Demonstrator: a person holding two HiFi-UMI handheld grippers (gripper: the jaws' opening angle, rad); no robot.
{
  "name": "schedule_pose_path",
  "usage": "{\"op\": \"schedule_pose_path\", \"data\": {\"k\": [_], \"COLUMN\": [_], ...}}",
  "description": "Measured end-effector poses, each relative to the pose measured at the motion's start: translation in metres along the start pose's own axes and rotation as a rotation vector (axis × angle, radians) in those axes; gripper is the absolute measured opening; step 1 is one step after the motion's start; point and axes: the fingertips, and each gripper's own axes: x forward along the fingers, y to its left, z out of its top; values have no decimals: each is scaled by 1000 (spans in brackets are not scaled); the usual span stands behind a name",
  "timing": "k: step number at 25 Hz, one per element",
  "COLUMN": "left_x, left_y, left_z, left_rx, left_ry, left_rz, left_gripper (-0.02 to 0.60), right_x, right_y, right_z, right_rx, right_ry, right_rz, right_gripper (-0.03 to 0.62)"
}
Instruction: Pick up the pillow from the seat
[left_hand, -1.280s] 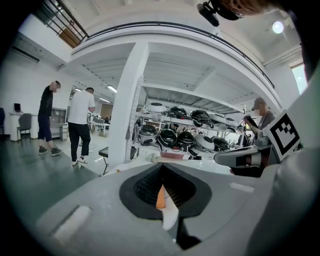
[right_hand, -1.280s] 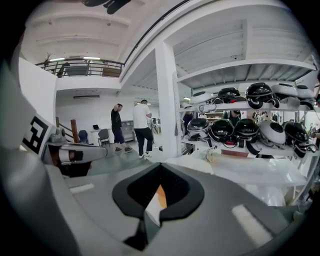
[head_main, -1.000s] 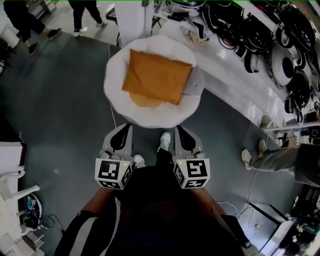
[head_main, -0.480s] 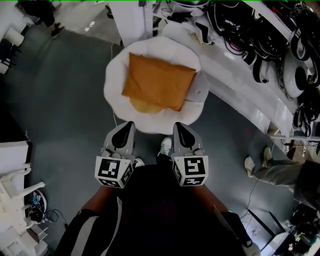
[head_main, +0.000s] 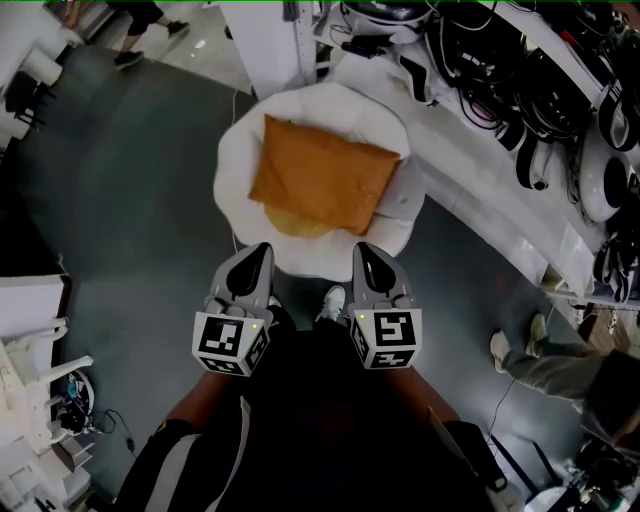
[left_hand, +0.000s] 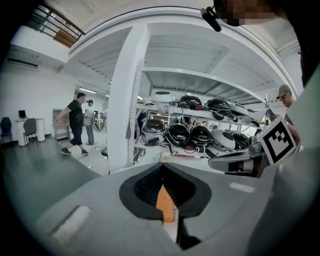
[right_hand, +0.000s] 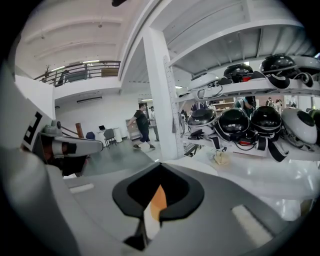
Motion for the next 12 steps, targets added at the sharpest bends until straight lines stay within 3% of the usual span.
{"op": "schedule_pose_path", "data": {"k": [12], "left_x": [55], "left_y": [57], "left_z": [12], "left_rx": [-1], "left_ry": [14], "left_rz": [-90], "left_gripper": [-2], "right_x": [55], "right_y": [-4], "right_z": [14], "right_rx": [22], "right_ry": [25], "right_rz": [-120], "right_gripper": [3]}}
